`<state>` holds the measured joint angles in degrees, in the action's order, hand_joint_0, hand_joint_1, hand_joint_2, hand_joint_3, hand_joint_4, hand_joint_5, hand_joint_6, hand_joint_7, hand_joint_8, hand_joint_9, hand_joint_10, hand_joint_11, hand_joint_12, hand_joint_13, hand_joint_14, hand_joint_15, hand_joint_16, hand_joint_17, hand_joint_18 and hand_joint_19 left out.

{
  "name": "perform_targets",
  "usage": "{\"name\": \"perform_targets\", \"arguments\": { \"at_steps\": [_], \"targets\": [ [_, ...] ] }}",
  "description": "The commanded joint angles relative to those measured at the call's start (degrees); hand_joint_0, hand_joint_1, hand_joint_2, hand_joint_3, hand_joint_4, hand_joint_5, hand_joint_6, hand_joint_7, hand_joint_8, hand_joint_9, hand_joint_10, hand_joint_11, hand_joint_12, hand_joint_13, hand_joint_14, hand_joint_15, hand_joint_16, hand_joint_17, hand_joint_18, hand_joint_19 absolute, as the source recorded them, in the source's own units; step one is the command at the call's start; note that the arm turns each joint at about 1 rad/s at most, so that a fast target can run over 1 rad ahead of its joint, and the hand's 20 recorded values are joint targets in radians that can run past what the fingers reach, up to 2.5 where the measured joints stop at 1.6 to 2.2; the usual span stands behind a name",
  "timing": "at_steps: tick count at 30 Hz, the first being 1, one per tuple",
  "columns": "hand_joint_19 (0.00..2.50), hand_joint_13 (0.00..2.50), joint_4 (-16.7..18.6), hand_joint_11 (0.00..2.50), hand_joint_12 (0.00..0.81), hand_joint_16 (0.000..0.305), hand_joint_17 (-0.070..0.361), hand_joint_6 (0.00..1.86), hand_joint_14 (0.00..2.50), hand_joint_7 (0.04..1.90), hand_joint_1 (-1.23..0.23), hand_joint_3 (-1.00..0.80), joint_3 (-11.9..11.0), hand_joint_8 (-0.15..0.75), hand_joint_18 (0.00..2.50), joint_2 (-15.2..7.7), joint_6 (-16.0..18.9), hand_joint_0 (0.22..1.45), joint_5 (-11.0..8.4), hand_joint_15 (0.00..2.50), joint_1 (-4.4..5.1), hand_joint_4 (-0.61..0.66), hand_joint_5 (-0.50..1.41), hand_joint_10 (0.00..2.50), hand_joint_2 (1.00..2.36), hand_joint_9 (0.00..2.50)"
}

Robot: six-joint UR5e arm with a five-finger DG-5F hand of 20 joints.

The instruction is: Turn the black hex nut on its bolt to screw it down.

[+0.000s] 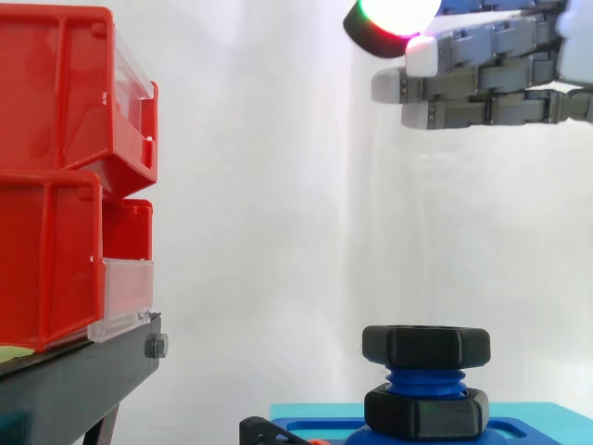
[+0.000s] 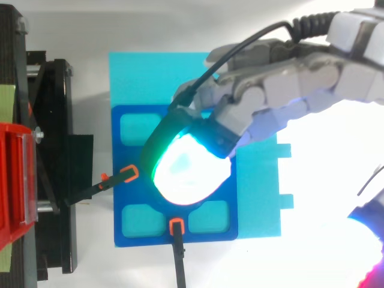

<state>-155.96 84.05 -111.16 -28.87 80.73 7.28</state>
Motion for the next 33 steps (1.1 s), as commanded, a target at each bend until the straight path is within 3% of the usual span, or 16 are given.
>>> {"name": "perform_targets", "arguments": {
  "at_steps": [1, 4, 9, 13, 16, 21, 25, 29, 33],
  "targets": [
    [0.3, 0.35, 1.53, 0.24, 0.12, 0.011, 0.025, 0.5, 0.0, 0.7, -0.65, -0.5, -0.11, 0.177, 0.0, -0.99, -2.07, 0.46, -0.31, 0.09, 0.72, 0.12, -0.17, 0.01, 1.0, 0.69],
    [0.29, 0.35, 2.68, 0.25, 0.122, 0.011, 0.024, 0.5, 0.0, 0.7, -0.65, -0.5, -0.11, 0.182, 0.0, -1.43, -3.74, 0.46, -0.84, 0.08, 1.07, 0.12, -0.17, 0.01, 1.0, 0.69],
    [0.22, 0.29, 6.89, 0.24, 0.149, 0.011, 0.025, 0.5, 0.0, 0.71, -0.65, -0.5, -0.73, 0.195, 0.0, -2.57, -5.68, 0.46, -3.48, 0.02, 1.51, 0.11, -0.17, 0.01, 1.0, 0.62],
    [0.18, 0.23, 7.33, 0.21, 0.16, 0.014, 0.03, 0.5, 0.0, 0.71, -0.65, -0.5, -0.73, 0.193, 0.0, -3.01, -6.38, 0.46, -3.39, 0.0, 1.68, 0.11, -0.18, 0.01, 1.0, 0.56],
    [0.18, 0.23, 7.16, 0.21, 0.162, 0.014, 0.032, 0.5, 0.0, 0.71, -0.64, -0.5, -1.34, 0.195, 0.0, -5.12, -8.31, 0.45, -3.21, 0.0, 1.95, 0.11, -0.18, 0.01, 1.0, 0.55],
    [0.2, 0.24, 7.42, 0.21, 0.166, 0.015, 0.034, 0.5, 0.0, 0.71, -0.64, -0.5, -3.45, 0.193, 0.0, -8.37, -11.3, 0.45, -1.63, 0.0, 1.95, 0.11, -0.18, 0.01, 1.0, 0.55],
    [0.2, 0.25, 8.48, 0.2, 0.166, 0.015, 0.034, 0.5, 0.0, 0.71, -0.64, -0.5, -3.45, 0.196, 0.0, -8.55, -13.32, 0.45, -0.58, 0.0, 1.95, 0.12, -0.18, 0.01, 1.0, 0.55],
    [0.2, 0.26, 8.74, 0.21, 0.165, 0.015, 0.034, 0.5, 0.0, 0.71, -0.63, -0.5, -3.45, 0.198, 0.0, -9.34, -19.12, 0.45, 1.8, 0.0, 1.95, 0.12, -0.18, 0.01, 1.0, 0.56],
    [0.21, 0.26, 7.95, 0.2, 0.164, 0.015, 0.034, 0.5, 0.0, 0.73, -0.62, -0.5, -3.37, 0.199, 0.0, -9.34, -20.44, 0.45, 3.64, 0.0, 1.86, 0.11, -0.18, 0.01, 1.0, 0.56]
  ]
}}
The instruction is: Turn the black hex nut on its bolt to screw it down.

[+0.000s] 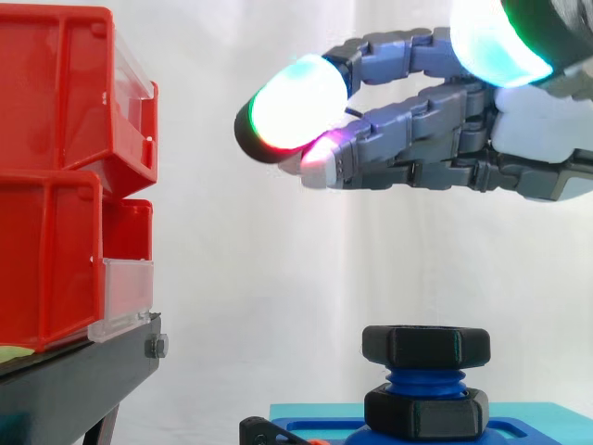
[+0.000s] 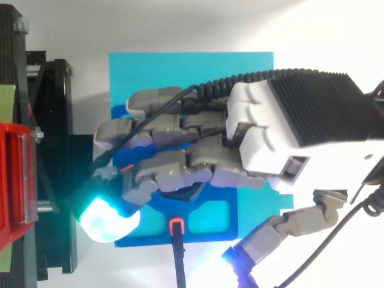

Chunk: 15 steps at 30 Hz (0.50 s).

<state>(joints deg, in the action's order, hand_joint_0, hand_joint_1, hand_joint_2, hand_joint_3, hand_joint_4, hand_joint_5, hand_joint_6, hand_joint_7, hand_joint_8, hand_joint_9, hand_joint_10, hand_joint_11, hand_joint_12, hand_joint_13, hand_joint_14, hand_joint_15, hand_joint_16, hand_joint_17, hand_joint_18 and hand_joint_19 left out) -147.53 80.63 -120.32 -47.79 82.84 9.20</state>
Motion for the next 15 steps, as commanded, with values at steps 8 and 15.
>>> {"name": "perform_targets", "arguments": {
  "at_steps": [8, 15],
  "targets": [
    [0.2, 0.26, -2.59, 0.2, 0.162, 0.014, 0.032, 0.5, 0.0, 0.77, -0.62, -0.5, 0.05, 0.199, 0.0, -0.18, -5.47, 0.45, 3.82, 0.0, -0.23, 0.11, -0.17, 0.01, 1.0, 0.56],
    [0.22, 0.3, -3.73, 0.2, 0.164, 0.014, 0.032, 0.5, 0.0, 0.79, -0.6, -0.5, -0.04, 0.199, 0.0, -0.18, -6.61, 0.45, 5.93, 0.01, -0.58, 0.11, -0.17, 0.01, 1.0, 0.55]
  ]
}}
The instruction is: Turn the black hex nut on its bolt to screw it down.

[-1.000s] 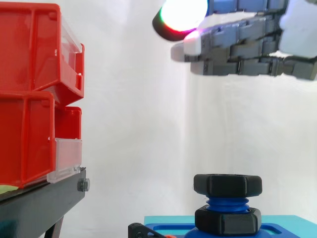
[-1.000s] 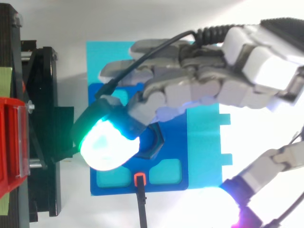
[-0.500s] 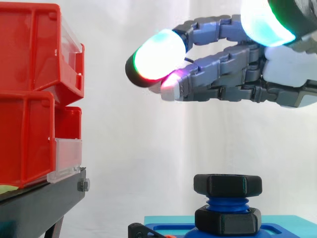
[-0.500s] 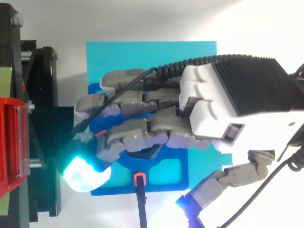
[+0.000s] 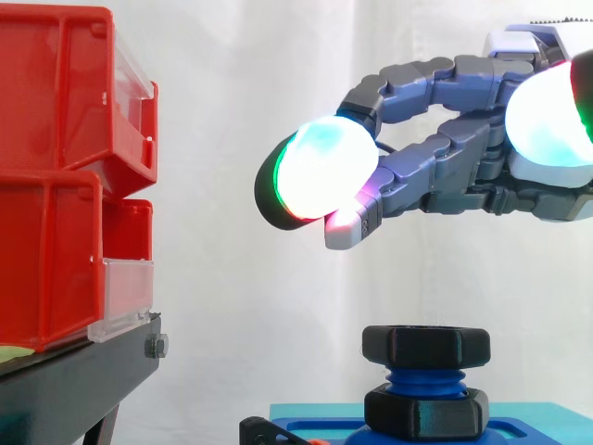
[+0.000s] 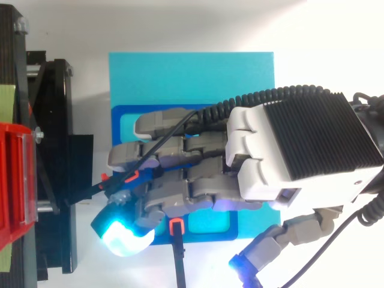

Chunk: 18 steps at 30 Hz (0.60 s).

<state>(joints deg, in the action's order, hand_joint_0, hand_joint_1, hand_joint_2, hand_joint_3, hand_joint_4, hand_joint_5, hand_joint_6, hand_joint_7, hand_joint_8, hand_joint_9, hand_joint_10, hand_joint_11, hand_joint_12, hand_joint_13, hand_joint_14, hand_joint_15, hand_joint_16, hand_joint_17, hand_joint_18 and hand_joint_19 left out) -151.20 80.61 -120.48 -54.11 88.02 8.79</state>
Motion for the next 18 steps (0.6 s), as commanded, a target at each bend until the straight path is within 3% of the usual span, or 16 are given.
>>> {"name": "perform_targets", "arguments": {
  "at_steps": [1, 8, 18],
  "targets": [
    [0.22, 0.3, 0.03, 0.2, 0.164, 0.014, 0.032, 0.5, 0.0, 0.79, -0.6, -0.5, -0.1, 0.199, 0.0, -0.01, -0.38, 0.45, 0.83, 0.01, -0.27, 0.11, -0.17, 0.01, 1.0, 0.55],
    [0.21, 0.24, 2.58, 0.17, 0.172, 0.015, 0.033, 0.5, 0.0, 0.85, -0.6, -0.5, -0.37, 0.19, 0.0, 0.07, -5.92, 0.45, 2.15, 0.0, -1.32, 0.12, -0.16, 0.01, 1.0, 0.51],
    [0.22, 0.2, 3.46, 0.11, 0.173, 0.016, 0.037, 0.5, 0.0, 0.87, -0.58, -0.5, -1.16, 0.183, 0.0, -0.01, -9.96, 0.44, 2.77, 0.0, -2.2, 0.12, -0.15, 0.0, 1.0, 0.47]
  ]
}}
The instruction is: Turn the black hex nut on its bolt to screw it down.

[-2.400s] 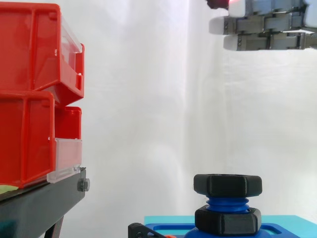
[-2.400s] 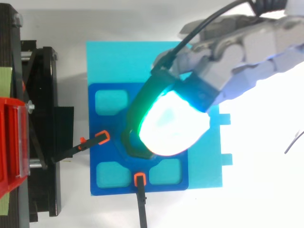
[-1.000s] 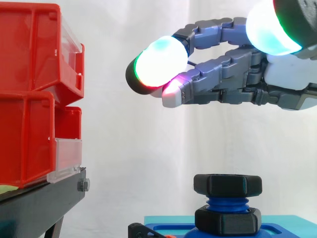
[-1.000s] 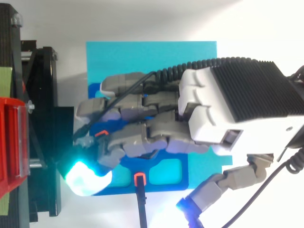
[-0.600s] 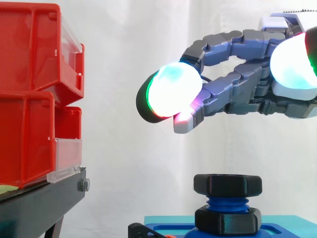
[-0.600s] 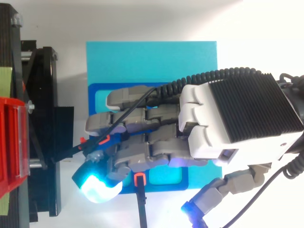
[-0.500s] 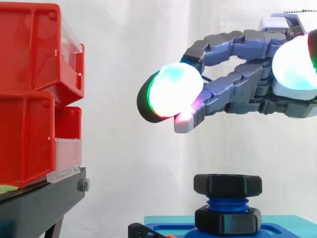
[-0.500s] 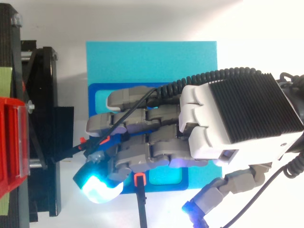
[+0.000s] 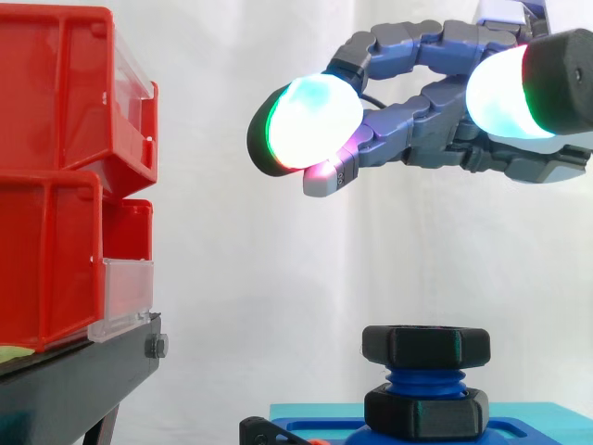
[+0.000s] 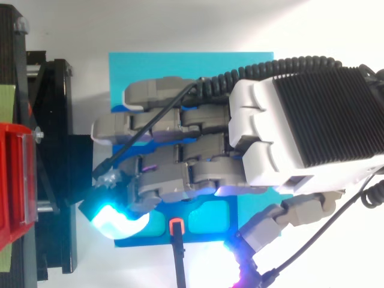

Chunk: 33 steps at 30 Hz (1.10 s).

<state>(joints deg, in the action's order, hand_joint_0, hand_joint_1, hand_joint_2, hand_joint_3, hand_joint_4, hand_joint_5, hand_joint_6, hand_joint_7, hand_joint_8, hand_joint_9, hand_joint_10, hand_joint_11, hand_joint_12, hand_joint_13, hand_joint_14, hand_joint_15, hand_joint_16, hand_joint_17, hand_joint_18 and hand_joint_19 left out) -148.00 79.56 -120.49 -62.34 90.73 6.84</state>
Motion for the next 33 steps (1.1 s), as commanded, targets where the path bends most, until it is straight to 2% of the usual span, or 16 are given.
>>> {"name": "perform_targets", "arguments": {
  "at_steps": [1, 7, 8, 12, 16, 17, 19, 20, 22, 26, 33],
  "targets": [
    [0.21, 0.2, 0.08, 0.11, 0.173, 0.016, 0.036, 0.5, 0.0, 0.87, -0.58, -0.5, -0.02, 0.183, 0.0, -0.01, -3.4, 0.44, 0.06, 0.0, -0.34, 0.12, -0.15, 0.0, 1.0, 0.47],
    [0.22, 0.21, -0.45, 0.11, 0.174, 0.016, 0.037, 0.5, 0.0, 0.88, -0.57, -0.5, -0.02, 0.183, 0.0, -0.1, -8.85, 0.44, -0.11, 0.0, -0.34, 0.12, -0.13, 0.0, 1.0, 0.48],
    [0.22, 0.21, -0.54, 0.11, 0.175, 0.016, 0.037, 0.5, 0.0, 0.88, -0.57, -0.5, -0.02, 0.183, 0.0, -0.01, -13.34, 0.44, 0.06, 0.0, -0.34, 0.12, -0.13, 0.0, 1.0, 0.48],
    [0.22, 0.22, -0.54, 0.12, 0.175, 0.016, 0.037, 0.5, 0.0, 0.88, -0.56, -0.5, -0.02, 0.184, 0.0, -0.1, -16.85, 0.44, 0.06, 0.0, 0.27, 0.13, -0.13, 0.0, 1.0, 0.49],
    [0.22, 0.23, -0.98, 0.13, 0.174, 0.016, 0.037, 0.5, 0.0, 0.88, -0.55, -0.5, -0.02, 0.186, 0.0, -0.1, -17.29, 0.44, 0.06, 0.0, 0.8, 0.13, -0.13, 0.0, 1.0, 0.5],
    [0.22, 0.23, -0.98, 0.13, 0.174, 0.016, 0.037, 0.5, 0.0, 0.88, -0.55, -0.5, -0.02, 0.187, 0.0, -1.42, -17.11, 0.44, -0.03, 0.0, 0.98, 0.13, -0.13, 0.0, 1.0, 0.51],
    [0.23, 0.23, -0.98, 0.13, 0.174, 0.016, 0.037, 0.5, 0.0, 0.88, -0.55, -0.5, -0.2, 0.188, 0.0, -2.21, -17.03, 0.44, 0.06, 0.0, 0.98, 0.14, -0.13, 0.0, 1.0, 0.51],
    [0.22, 0.24, -0.19, 0.13, 0.174, 0.016, 0.037, 0.5, 0.0, 0.88, -0.54, -0.5, -1.08, 0.187, 0.0, -4.05, -16.59, 0.44, 0.15, 0.0, 1.07, 0.14, -0.13, 0.0, 1.0, 0.51],
    [0.23, 0.25, -0.62, 0.13, 0.173, 0.016, 0.037, 0.5, 0.0, 0.88, -0.54, -0.5, -2.31, 0.189, 0.0, -4.23, -16.59, 0.44, 0.15, 0.0, 1.15, 0.14, -0.13, 0.0, 1.0, 0.51],
    [0.22, 0.25, -1.06, 0.13, 0.174, 0.016, 0.037, 0.5, 0.0, 0.89, -0.53, -0.5, -2.4, 0.194, 0.0, -4.32, -16.67, 0.43, 1.38, 0.0, 1.42, 0.14, -0.13, 0.0, 1.0, 0.53],
    [0.23, 0.26, -1.33, 0.14, 0.173, 0.016, 0.037, 0.5, 0.0, 0.94, -0.52, -0.5, -2.4, 0.197, 0.0, -4.32, -16.67, 0.43, 2.26, 0.0, 1.5, 0.15, -0.13, 0.0, 1.0, 0.53]
  ]
}}
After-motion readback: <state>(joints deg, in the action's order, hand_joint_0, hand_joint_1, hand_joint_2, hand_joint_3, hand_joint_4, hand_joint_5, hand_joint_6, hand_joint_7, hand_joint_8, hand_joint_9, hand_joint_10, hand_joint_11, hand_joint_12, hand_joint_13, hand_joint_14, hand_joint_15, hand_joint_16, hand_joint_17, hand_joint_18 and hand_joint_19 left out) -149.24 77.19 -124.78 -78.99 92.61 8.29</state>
